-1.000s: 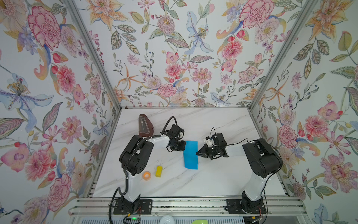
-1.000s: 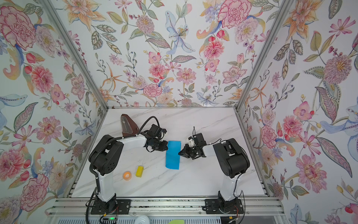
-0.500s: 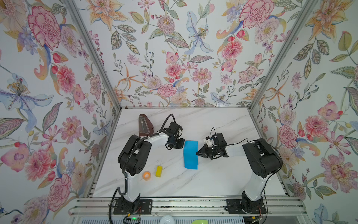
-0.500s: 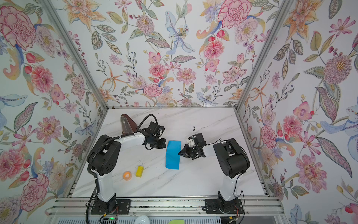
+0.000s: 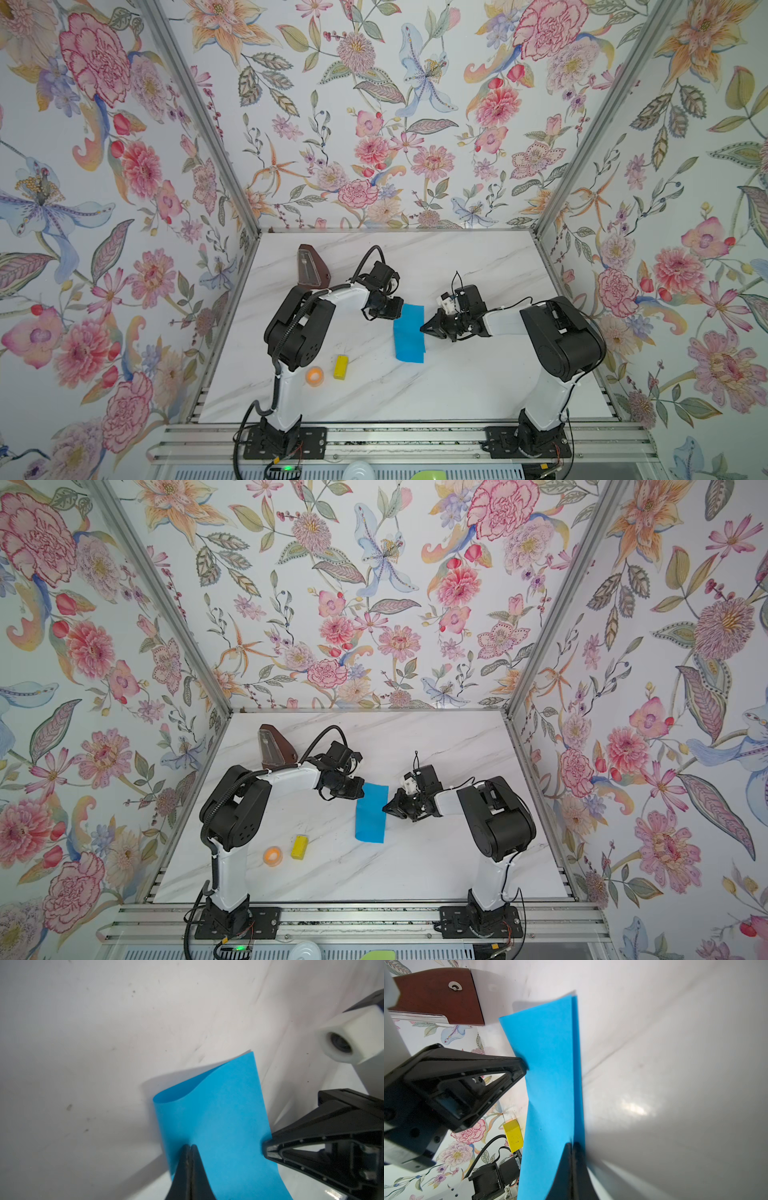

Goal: Fold a paper plane with a square sheet of paper (fold left side to right side)

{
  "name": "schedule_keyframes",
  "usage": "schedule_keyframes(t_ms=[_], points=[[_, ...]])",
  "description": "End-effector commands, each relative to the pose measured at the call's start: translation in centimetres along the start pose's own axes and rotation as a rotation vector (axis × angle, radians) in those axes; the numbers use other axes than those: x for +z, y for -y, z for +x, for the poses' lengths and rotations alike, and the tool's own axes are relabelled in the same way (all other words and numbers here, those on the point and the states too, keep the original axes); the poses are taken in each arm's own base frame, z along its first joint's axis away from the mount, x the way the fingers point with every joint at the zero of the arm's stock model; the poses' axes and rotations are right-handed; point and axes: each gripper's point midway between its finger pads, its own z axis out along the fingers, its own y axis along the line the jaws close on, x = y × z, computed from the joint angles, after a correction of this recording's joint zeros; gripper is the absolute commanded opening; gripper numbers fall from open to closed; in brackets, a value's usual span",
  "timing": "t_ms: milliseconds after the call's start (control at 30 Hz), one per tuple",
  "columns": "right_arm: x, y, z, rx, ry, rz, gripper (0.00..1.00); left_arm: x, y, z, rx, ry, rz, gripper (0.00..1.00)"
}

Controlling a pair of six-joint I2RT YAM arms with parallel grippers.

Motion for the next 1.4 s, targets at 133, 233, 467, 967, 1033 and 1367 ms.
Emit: schedule_keyframes(t_ms=[133, 233, 467, 967, 1033, 1367], points=[[0.1, 3.4, 1.7, 0.075, -0.033, 0.126, 0.00, 0.5, -4.9, 1.1, -0.035, -0.053, -0.166, 0.00], [0.1, 3.4, 1.8, 0.075, -0.034, 0.130, 0.00, 0.5, -6.5, 2.0, -0.048, -0.072, -0.209, 0.00], [0.0, 3.4, 1.9, 0.068, -0.034, 0.131, 0.00, -1.4, -6.2, 0.8, -0.039, -0.027, -0.183, 0.00], [0.4, 3.6, 2.0, 0.072, -0.043, 0.133, 0.00, -0.5, 1.1, -2.6, -0.029, 0.052, 0.067, 0.00], [0.3, 3.6, 2.0, 0.072, -0.042, 0.135, 0.00, -0.3, 1.1, -2.8, -0.027, 0.052, 0.069, 0.00], [0.3, 3.6, 2.0, 0.072, -0.043, 0.137, 0.00, 1.4, -2.6, -1.5, -0.040, 0.002, -0.045, 0.00]])
